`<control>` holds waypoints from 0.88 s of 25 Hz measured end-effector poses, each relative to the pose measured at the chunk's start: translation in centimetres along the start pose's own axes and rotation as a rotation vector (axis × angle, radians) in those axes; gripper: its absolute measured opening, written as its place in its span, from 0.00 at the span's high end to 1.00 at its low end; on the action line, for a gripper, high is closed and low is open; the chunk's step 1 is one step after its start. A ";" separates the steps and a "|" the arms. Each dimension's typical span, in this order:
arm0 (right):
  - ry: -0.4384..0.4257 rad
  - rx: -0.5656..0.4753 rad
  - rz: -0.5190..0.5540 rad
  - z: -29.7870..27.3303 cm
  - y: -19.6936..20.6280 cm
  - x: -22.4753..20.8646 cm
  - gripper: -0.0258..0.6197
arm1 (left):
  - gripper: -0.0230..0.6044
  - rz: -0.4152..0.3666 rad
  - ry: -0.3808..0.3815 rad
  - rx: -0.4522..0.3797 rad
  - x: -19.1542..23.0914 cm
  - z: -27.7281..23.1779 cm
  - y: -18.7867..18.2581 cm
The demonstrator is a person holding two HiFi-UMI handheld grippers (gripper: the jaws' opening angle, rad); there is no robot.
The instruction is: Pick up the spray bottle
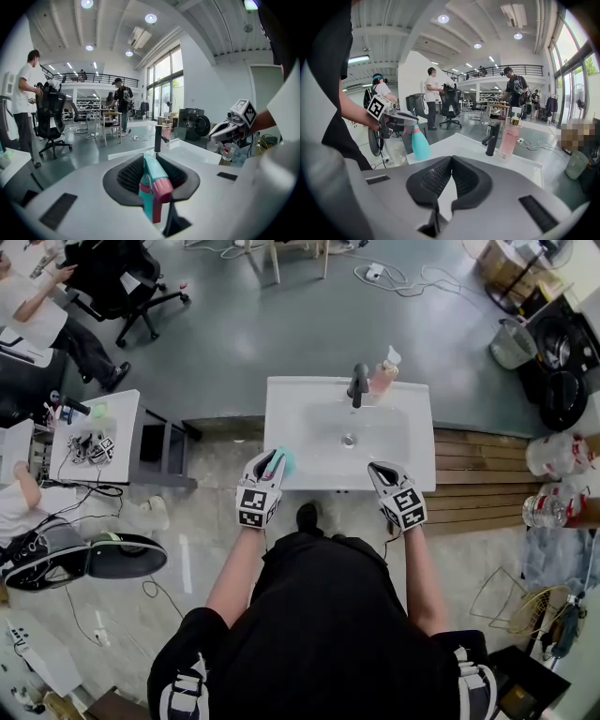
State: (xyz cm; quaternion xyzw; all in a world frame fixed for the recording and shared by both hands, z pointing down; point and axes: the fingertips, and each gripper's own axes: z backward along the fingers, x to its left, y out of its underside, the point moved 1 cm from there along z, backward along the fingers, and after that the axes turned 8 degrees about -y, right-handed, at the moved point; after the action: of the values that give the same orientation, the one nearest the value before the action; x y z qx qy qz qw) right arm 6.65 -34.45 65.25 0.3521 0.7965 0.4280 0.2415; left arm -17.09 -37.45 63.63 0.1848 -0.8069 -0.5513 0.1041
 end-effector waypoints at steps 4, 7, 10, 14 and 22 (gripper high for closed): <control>-0.008 -0.012 0.006 0.9 0.0 0.1 0.94 | 0.81 -0.004 -0.008 -0.003 -0.9 0.7 -0.5; -0.015 -0.021 0.009 1.8 -0.1 0.0 0.94 | 0.81 -0.010 -0.019 -0.007 -1.7 1.4 -1.4; -0.022 -0.034 0.006 2.8 0.1 -0.2 0.94 | 0.81 -0.015 -0.028 -0.013 -2.8 2.2 -2.2; -0.032 -0.051 -0.004 4.1 0.4 -0.3 0.94 | 0.81 -0.020 -0.042 -0.008 -4.2 3.4 -2.6; -0.055 -0.070 -0.015 6.2 1.8 -0.1 0.94 | 0.81 -0.015 -0.056 0.006 -7.2 5.6 -2.5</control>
State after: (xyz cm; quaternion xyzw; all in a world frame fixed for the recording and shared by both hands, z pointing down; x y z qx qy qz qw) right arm 11.62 -30.64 63.56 0.3493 0.7767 0.4441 0.2785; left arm -12.12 -30.53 59.55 0.1756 -0.8097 -0.5547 0.0766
